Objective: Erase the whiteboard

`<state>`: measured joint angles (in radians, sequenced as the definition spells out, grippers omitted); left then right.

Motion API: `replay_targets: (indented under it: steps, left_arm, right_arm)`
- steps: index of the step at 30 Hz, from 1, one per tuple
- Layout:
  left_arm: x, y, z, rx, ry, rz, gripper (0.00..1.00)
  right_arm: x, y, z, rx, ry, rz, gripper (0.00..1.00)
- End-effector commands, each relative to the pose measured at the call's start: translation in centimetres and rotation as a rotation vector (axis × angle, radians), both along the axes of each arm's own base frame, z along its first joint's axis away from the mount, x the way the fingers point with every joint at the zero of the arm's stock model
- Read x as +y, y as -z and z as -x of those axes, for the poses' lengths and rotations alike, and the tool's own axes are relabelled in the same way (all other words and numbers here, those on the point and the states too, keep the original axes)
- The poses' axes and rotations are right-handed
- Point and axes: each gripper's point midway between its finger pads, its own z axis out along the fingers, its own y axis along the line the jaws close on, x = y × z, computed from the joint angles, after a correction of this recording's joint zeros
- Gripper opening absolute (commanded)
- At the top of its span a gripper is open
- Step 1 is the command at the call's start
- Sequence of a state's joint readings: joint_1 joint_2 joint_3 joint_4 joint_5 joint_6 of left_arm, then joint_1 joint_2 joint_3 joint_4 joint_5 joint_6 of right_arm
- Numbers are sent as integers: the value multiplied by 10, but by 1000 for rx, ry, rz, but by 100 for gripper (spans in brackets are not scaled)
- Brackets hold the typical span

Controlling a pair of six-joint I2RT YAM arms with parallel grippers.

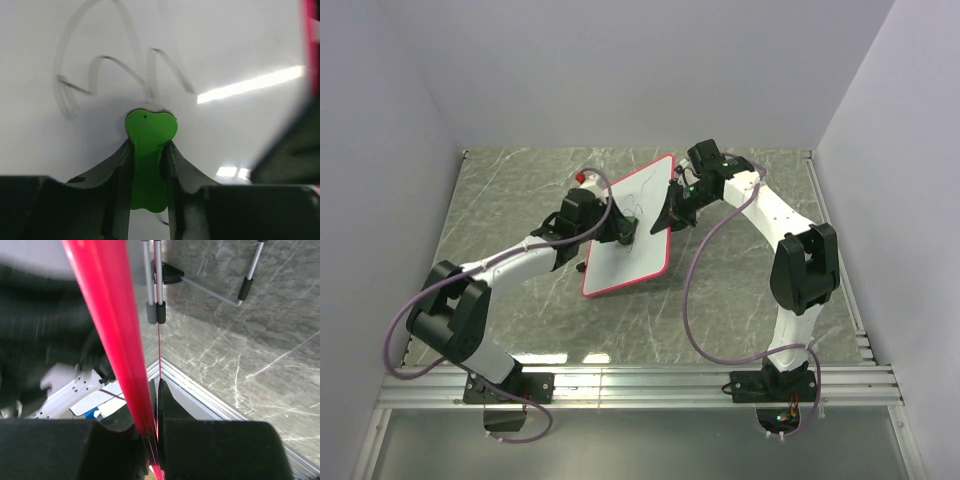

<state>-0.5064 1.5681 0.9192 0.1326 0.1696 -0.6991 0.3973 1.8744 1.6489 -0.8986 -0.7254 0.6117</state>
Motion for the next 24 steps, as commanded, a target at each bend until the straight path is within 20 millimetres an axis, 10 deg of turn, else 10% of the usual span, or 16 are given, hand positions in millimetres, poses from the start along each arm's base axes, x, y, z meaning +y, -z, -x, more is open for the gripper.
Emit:
replay_targets:
  steps: [1,7,19,24]
  left_arm:
    - [-71,26,135,321,391,29,0]
    - [-74,9,147,317,375,41,0]
    - [38,126,127,506,54,-102,0]
    - [41,137,113,508,54,-106,0]
  right_arm:
    - [11,-1,-20,-85,62,33,0]
    - [10,-2,-23,-90,63,39,0]
    - [6,-4,-19,-93,55,53,0]
    - [7,-3,-17,-90,43,52,0]
